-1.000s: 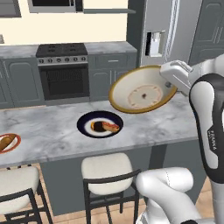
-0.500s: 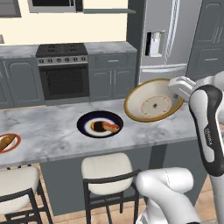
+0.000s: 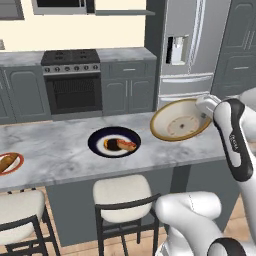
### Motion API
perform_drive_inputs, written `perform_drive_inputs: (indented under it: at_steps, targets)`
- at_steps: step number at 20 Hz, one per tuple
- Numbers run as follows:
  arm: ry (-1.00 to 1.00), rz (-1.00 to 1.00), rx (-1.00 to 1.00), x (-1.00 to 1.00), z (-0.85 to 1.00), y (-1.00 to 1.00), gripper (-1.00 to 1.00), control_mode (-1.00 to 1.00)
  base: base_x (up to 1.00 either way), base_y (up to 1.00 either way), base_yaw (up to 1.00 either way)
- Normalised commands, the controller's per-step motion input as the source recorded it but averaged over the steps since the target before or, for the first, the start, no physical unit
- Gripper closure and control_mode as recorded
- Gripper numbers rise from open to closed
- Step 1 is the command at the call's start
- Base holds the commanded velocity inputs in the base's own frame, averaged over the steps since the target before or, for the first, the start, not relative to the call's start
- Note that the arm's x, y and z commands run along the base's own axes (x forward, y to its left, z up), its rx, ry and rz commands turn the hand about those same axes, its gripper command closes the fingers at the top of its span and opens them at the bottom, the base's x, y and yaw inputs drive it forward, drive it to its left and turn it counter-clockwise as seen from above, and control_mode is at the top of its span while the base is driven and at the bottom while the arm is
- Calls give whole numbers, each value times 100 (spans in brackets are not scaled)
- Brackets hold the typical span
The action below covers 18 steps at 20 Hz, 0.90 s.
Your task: Take the smaller bowl and place it next to the appetizer plate on the dining counter , and place the larger bowl next to the plate with cooked food.
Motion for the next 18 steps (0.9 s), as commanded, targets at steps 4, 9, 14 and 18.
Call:
perform_drive_inputs:
  at_steps: [4,9,14,18]
  targets:
    - [1,0,0,65,-41,-24,100,-100,0,0,0]
    - [0,0,0,66,-47,-15,100,-100,0,0,0]
    - [3,0,0,61,-47,-4,100,-100,0,0,0]
    - [3,0,0,59,-48,-15,100,-100,0,0,0]
